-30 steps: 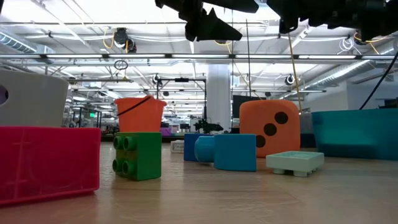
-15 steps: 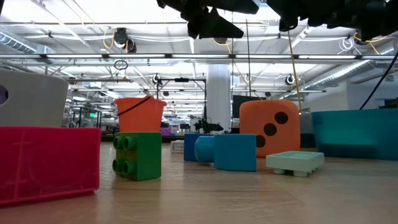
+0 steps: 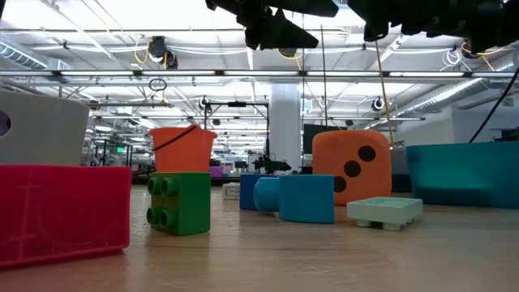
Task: Pick & Place Toys
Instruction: Put the orange game piece into the black bin
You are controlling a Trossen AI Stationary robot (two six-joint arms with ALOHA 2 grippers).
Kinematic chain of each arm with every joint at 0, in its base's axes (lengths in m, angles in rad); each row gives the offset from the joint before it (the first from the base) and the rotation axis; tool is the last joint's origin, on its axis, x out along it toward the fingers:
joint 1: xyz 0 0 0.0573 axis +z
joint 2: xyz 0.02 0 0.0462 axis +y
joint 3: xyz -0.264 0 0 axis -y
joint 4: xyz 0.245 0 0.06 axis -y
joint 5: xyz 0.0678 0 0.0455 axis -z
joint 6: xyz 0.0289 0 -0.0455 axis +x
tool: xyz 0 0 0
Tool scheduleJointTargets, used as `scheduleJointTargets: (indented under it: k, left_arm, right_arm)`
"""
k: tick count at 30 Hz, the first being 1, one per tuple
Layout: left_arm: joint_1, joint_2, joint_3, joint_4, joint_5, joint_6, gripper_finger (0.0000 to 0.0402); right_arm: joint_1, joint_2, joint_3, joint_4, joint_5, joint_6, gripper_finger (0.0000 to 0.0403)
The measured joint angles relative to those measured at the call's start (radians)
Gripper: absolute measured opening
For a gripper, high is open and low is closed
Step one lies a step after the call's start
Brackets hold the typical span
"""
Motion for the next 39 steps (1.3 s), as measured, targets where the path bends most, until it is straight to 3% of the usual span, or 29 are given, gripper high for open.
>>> scheduleJointTargets:
  k: [17,27,39]
  left_arm:
    - [0.0,0.0,0.0,0.0,0.0,0.0,0.0392]
    - [0.0,0.0,0.0,-0.001,0.0,0.0,0.0392]
    - [0.0,0.0,0.0,0.0,0.0,0.0,0.0392]
  right_arm:
    - [0.0,0.0,0.0,-0.001,-0.003,0.001,0.0157]
    - [0.0,0.0,0.0,0.009,0.002,0.192,0.0157]
    - [0.135,0.058,0.032,-0.066,0.317,0.054,0.0157]
